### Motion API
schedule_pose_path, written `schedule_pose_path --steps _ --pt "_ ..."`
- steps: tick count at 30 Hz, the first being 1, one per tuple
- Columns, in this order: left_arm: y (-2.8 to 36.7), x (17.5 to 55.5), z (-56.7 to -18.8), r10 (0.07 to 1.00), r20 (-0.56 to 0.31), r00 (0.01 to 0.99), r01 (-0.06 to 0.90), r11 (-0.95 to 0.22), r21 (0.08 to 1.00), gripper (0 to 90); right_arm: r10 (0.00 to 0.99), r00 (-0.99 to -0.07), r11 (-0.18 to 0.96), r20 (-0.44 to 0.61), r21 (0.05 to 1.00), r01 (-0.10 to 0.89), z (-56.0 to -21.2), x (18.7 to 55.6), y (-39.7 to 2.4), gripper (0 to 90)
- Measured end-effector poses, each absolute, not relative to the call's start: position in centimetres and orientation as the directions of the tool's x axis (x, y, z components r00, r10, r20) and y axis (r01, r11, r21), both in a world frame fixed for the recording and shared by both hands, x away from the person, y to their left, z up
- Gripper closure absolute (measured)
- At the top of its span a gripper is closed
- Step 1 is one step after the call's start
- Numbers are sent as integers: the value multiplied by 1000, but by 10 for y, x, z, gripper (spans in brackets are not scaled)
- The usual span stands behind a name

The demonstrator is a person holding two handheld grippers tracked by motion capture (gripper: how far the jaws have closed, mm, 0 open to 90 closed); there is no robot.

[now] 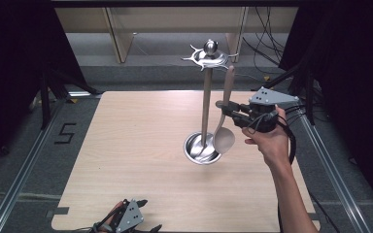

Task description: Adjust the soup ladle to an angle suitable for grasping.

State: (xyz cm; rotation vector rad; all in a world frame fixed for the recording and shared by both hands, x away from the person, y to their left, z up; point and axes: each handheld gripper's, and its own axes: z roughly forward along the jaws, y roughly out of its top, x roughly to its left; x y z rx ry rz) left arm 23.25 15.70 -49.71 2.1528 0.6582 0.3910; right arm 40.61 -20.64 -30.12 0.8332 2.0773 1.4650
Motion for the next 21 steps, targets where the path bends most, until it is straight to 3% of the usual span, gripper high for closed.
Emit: schedule_pose_path --steps 21 --pt "158 233 -497 574 70 816 307 -533 789 150 731 -679 281 -68 937 208 -297 413 -196 769"
